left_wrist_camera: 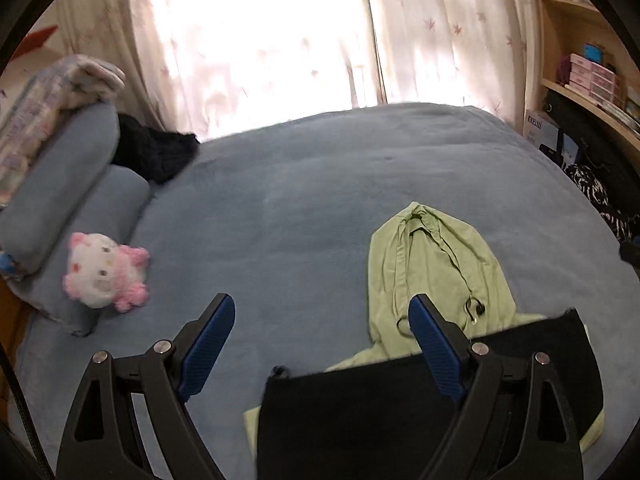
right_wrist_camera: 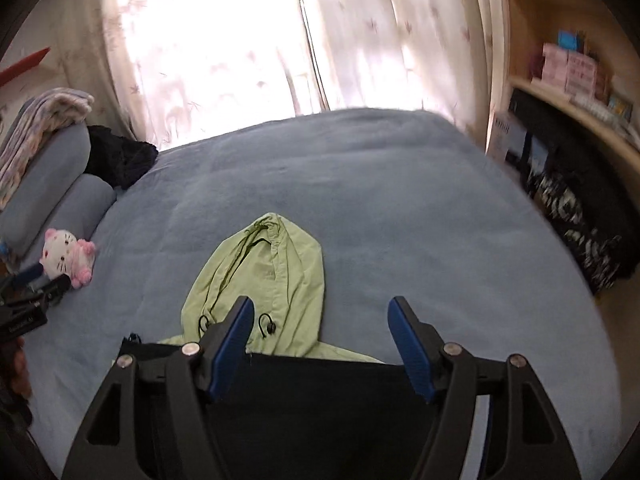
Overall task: Fold large clothes
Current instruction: 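Move both open tools to the green hood, then grasp the green hood with both tools and lift it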
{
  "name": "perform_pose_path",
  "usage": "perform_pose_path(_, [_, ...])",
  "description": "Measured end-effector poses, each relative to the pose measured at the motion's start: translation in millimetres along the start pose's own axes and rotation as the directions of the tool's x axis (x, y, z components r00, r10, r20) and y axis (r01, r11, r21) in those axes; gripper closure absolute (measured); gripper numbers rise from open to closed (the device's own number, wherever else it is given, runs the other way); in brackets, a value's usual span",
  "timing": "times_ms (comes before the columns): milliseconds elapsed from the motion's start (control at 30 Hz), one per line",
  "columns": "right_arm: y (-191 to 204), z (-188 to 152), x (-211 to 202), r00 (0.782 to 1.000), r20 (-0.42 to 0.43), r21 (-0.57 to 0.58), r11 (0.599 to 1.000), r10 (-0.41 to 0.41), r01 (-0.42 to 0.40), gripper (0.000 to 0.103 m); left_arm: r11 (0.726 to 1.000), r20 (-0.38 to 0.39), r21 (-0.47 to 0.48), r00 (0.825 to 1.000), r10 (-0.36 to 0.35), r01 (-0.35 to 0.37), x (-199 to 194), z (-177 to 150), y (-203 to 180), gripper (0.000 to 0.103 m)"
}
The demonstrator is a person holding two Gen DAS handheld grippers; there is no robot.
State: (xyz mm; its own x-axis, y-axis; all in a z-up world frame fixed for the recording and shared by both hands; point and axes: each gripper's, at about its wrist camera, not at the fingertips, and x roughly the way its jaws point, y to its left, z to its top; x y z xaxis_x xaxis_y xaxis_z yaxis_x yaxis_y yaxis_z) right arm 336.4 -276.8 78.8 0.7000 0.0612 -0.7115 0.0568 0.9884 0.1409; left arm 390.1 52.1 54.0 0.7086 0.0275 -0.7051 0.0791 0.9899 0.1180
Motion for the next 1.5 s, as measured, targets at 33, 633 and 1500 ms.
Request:
perform_pose_path(33, [-3,4,16,1.000,-0.016,0.017,1.000,0.010,-0.009,0.033,1.000,-0.015,0.000,1.000,-0.005,0.005,15,4,-1,0.015])
perform_pose_path(633, [-14,22,272,0.955,-0.274,0.122,0.989,0.114,-0.083,0.034,0.993,-0.309,-0.002,0.945,-0.111,0.116,285,2,-43,0.016])
perform_pose_path(1500, [-10,29,200,0.980,-0.044,-0.018,0.980,0.196,-0.197,0.098,0.998,-0.148,0.012,0.987,-0.056,0.058,209,2,-21,0.103])
